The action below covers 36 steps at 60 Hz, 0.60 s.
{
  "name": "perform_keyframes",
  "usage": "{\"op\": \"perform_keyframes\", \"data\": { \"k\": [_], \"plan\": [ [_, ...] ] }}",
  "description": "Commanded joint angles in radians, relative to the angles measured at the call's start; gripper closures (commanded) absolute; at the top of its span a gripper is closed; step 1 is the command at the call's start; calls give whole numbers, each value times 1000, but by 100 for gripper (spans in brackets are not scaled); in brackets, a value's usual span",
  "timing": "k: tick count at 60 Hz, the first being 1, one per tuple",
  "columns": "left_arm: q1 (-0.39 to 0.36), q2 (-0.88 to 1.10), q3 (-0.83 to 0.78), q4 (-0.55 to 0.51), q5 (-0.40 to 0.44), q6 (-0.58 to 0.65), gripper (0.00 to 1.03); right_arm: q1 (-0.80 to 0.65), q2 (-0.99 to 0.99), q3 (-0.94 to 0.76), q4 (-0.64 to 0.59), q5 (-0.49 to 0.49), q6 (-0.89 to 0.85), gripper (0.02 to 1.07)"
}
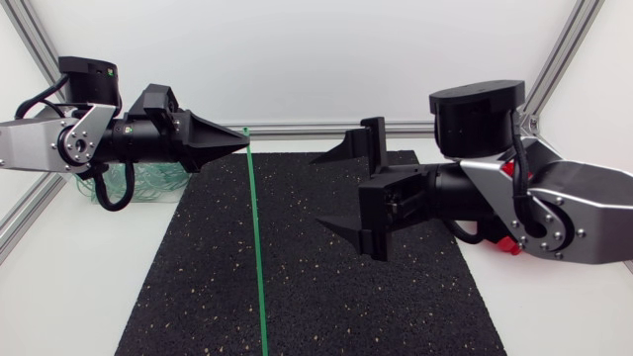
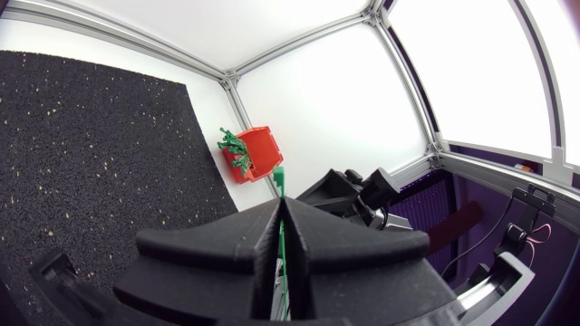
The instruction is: Take a green cable tie from the red box, thread the tail through the head to close it, then place it in the transparent bin on the left.
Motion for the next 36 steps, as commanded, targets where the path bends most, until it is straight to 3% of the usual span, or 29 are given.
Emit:
{"op": "perform_keyframes", "data": {
  "k": [1,16,24,36],
  "plan": [
    [7,25,35,1,20,14,99,43,-22,-76,94,27,-72,6],
    [-1,51,29,-1,20,31,99,136,13,-189,306,68,-243,6],
    [-10,57,29,-1,20,34,99,127,18,-232,387,-83,-446,6],
    [-21,57,26,-1,20,34,99,164,25,-280,455,-100,-562,6]
  ]
}}
